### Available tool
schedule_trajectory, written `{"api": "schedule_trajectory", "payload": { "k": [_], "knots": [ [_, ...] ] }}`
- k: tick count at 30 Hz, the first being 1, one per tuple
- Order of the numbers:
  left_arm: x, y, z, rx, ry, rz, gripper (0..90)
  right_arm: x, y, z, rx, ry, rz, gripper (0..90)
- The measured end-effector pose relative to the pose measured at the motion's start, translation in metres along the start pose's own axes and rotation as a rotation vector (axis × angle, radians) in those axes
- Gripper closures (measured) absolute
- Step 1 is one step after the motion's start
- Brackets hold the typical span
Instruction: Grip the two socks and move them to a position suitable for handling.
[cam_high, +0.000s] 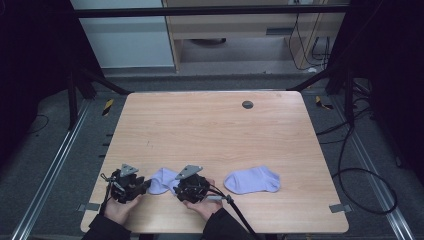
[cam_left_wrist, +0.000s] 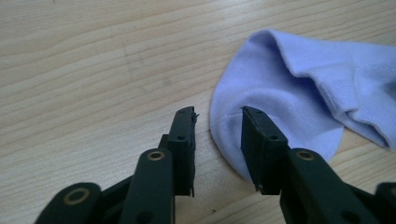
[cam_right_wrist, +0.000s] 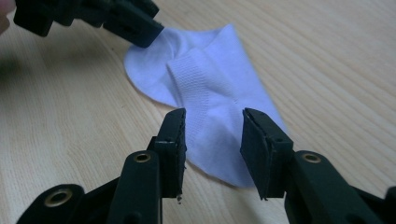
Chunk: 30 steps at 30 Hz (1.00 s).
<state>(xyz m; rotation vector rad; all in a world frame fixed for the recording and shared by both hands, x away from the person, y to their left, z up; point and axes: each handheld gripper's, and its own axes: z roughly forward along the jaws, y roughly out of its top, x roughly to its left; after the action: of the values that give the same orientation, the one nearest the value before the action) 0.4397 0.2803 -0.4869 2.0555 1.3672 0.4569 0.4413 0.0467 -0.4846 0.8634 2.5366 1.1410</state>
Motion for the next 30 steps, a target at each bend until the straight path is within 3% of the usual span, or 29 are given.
{"api": "schedule_trajectory", "payload": {
  "k": [10,13,16,21,25,30],
  "knots": [
    [-0.002,0.001,0.003,0.027,-0.032,-0.004,80.4,0.005,-0.003,0.016,0.038,0.020,-0.003,68.3],
    [-0.002,0.001,0.003,0.030,-0.036,-0.004,83.7,0.006,-0.003,0.016,0.046,0.026,-0.006,72.4],
    [-0.003,0.002,0.004,0.029,-0.036,-0.002,85.4,0.007,-0.003,0.016,0.049,0.001,-0.019,80.3],
    [-0.003,0.002,0.002,0.027,-0.042,0.006,86.1,0.004,-0.001,0.014,0.060,0.007,0.020,86.0],
    [-0.004,0.003,0.001,0.020,-0.046,0.010,86.2,0.000,0.003,0.004,-0.018,0.026,0.060,86.3],
    [-0.003,0.003,0.001,0.023,-0.046,0.019,86.3,-0.013,0.016,-0.013,-0.115,-0.030,0.121,86.2]
  ]
}}
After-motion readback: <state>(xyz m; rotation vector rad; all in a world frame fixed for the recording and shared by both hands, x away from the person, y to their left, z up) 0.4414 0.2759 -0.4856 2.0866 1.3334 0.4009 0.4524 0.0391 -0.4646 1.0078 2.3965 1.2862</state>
